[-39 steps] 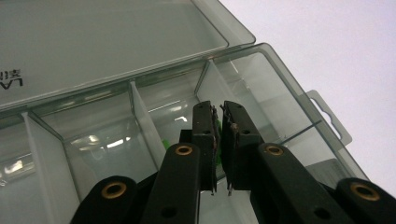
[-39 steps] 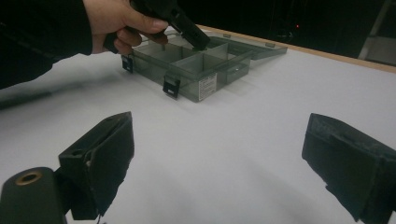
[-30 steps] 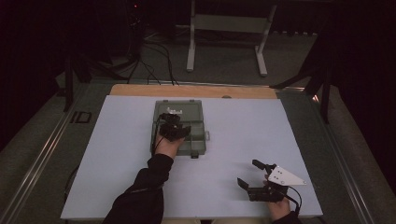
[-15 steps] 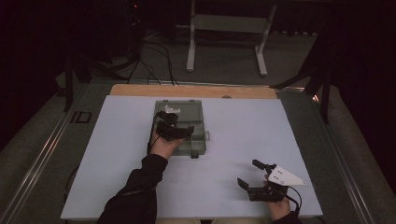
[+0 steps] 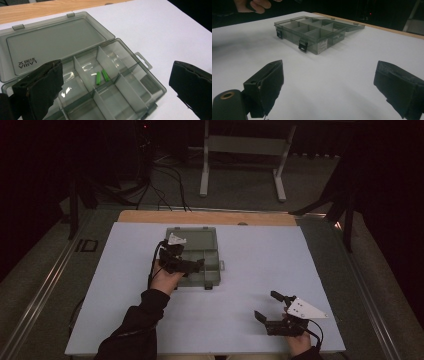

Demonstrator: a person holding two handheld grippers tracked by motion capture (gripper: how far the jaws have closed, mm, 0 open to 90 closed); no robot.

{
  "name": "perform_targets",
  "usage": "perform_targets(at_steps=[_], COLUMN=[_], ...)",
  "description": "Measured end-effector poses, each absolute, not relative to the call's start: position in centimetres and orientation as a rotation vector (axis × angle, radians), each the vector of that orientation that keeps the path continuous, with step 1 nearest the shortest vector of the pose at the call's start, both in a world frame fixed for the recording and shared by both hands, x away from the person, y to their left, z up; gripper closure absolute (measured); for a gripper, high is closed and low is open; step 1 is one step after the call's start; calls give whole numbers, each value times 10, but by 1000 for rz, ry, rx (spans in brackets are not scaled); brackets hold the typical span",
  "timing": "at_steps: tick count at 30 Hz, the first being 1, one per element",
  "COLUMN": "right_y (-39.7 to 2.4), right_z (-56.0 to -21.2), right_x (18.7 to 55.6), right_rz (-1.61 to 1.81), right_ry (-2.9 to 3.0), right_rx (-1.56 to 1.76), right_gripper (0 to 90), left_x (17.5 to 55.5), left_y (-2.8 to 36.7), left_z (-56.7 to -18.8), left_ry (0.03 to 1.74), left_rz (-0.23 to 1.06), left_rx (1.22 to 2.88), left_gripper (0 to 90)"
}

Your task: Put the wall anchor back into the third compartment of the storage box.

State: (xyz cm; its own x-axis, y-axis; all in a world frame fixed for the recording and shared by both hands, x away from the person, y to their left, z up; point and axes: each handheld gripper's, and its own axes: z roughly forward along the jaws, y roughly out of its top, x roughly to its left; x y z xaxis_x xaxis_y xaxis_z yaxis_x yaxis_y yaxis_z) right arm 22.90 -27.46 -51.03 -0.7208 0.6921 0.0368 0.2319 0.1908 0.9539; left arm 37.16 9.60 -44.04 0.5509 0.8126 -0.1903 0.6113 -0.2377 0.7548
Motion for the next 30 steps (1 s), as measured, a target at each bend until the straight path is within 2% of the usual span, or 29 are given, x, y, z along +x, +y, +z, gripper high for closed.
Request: perform_targets(at_steps=[15,24,30], right_y=[-275,-278,-278], right_z=[-512,-513,-512], right_x=[230,230,230], right_rz=[1542,1545,1544], right_ry=[2071,2065,2064], right_rx=[876,885,887], right_gripper=[95,95,95], left_x=[341,315,296], left_y=[125,140,151], left_z=[-424,-417,-426], left_ry=[993,904,884], left_rz=[249,292,315], left_rx=[1943,1901,1889], left_gripper=[0,0,0])
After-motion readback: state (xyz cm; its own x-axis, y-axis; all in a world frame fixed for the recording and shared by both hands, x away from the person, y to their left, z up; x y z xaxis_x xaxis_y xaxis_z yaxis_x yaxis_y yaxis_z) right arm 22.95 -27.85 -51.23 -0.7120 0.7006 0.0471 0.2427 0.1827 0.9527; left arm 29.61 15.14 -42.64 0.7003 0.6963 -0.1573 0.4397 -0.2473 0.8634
